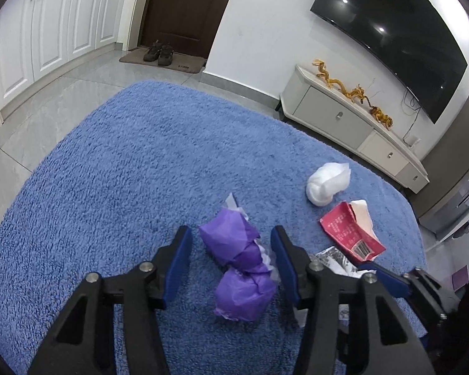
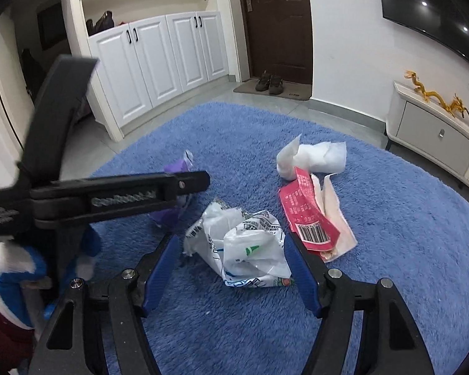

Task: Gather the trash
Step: 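Grasp the purple wrapper with left tool while right tool grasps white plastic bag, then lift both held wrappers and carry them over the bin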

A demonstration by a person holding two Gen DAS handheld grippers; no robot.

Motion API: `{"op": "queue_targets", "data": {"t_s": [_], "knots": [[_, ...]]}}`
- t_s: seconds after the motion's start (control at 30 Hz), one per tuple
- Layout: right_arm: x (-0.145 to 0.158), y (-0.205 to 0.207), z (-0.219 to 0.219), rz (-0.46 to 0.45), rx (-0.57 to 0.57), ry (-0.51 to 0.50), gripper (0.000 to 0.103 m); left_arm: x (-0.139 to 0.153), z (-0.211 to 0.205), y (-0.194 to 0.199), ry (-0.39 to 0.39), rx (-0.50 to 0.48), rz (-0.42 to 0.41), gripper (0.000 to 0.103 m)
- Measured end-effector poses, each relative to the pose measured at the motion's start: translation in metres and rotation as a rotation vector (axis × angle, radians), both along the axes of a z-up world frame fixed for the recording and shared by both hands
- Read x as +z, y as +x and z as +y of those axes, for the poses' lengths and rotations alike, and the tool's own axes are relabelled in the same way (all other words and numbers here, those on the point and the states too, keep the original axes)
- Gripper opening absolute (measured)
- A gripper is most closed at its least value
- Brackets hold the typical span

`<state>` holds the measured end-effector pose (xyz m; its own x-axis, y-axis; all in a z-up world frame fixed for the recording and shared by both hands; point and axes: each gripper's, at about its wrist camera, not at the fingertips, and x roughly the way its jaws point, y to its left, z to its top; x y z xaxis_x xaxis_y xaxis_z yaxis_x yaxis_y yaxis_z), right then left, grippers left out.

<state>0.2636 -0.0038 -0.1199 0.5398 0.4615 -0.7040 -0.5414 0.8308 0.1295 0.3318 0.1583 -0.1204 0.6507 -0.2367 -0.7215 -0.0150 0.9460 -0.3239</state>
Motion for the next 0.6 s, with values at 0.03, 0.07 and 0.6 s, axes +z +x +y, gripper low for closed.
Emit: {"op": "queue_targets", "data": {"t_s": [0.03, 0.07, 0.6], "knots": [[-0.003, 0.002, 0.001, 0.005, 0.0, -0.008, 0.067, 0.0, -0.001, -0.001, 0.002, -0.004, -0.001, 0.044], [-0.007, 0.003, 0.004, 0.01, 0.001, -0.024, 0.068, -0.001, -0.004, -0.001, 0.009, -0.01, -0.005, 0.042], [0.016, -0.048, -0.024, 0.031, -0.027, 0.014, 0.031, 0.035, -0.014, -0.05, 0.069, -0.039, -0.08, 0.037]]}}
